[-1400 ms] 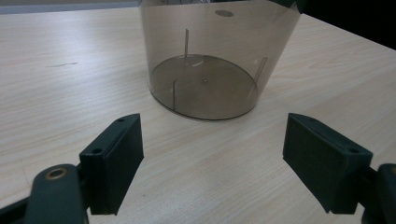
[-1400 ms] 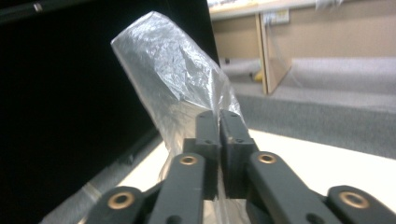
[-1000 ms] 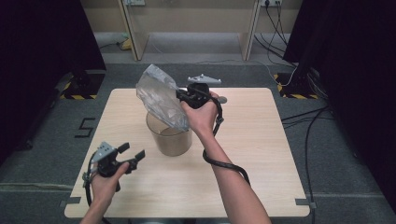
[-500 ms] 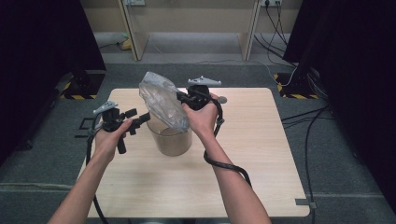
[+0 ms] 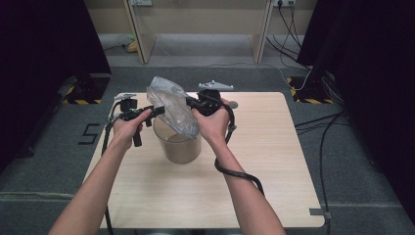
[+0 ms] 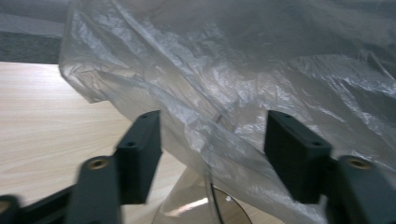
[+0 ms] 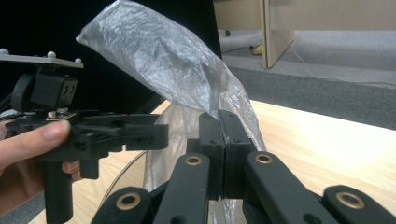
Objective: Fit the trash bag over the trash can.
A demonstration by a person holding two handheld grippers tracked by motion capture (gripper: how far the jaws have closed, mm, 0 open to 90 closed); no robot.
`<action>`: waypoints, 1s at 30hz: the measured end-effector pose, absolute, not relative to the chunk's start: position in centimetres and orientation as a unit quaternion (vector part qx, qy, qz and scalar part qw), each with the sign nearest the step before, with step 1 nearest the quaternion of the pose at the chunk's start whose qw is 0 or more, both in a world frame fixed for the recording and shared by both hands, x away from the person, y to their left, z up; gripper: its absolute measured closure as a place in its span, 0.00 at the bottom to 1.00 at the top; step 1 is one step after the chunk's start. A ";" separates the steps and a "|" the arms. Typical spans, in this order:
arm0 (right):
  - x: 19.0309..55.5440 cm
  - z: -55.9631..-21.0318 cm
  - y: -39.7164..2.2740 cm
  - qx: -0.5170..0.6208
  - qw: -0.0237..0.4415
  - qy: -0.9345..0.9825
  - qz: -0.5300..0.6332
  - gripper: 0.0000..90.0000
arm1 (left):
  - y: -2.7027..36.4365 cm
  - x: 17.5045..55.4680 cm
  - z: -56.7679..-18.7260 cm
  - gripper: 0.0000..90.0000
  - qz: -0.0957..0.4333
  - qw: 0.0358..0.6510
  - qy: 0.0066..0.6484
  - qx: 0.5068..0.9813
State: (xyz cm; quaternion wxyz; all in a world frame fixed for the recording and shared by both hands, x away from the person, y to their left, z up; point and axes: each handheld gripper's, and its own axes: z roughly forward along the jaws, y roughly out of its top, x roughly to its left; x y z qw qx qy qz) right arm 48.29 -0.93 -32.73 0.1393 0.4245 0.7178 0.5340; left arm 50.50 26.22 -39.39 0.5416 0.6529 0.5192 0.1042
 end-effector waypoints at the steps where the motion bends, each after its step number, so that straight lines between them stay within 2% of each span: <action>1: 48.3 -32.8 -1.0 0.425 0.139 0.718 0.534 1.00 | 26.1 50.7 -39.4 0.54 0.103 0.547 0.511 0.655; 5: 48.2 -32.9 -1.0 0.425 0.138 0.718 0.534 1.00 | 26.2 50.8 -39.5 0.75 0.097 0.565 0.503 0.647; 11: 48.2 -32.8 -1.2 0.425 0.137 0.714 0.539 1.00 | 26.3 50.8 -39.0 0.94 0.100 0.591 0.494 0.629; 15: 48.2 -32.7 -1.1 0.424 0.138 0.713 0.542 0.99 | 26.5 50.6 -38.4 0.98 0.106 0.606 0.490 0.617; 20: 48.2 -32.7 -1.2 0.425 0.140 0.708 0.546 0.95 | 26.7 49.8 -36.8 0.99 0.139 0.622 0.470 0.611; 30: 48.5 -34.3 -2.5 0.452 0.126 0.713 0.521 0.71 | 27.2 47.6 -36.6 0.99 0.213 0.587 0.418 0.660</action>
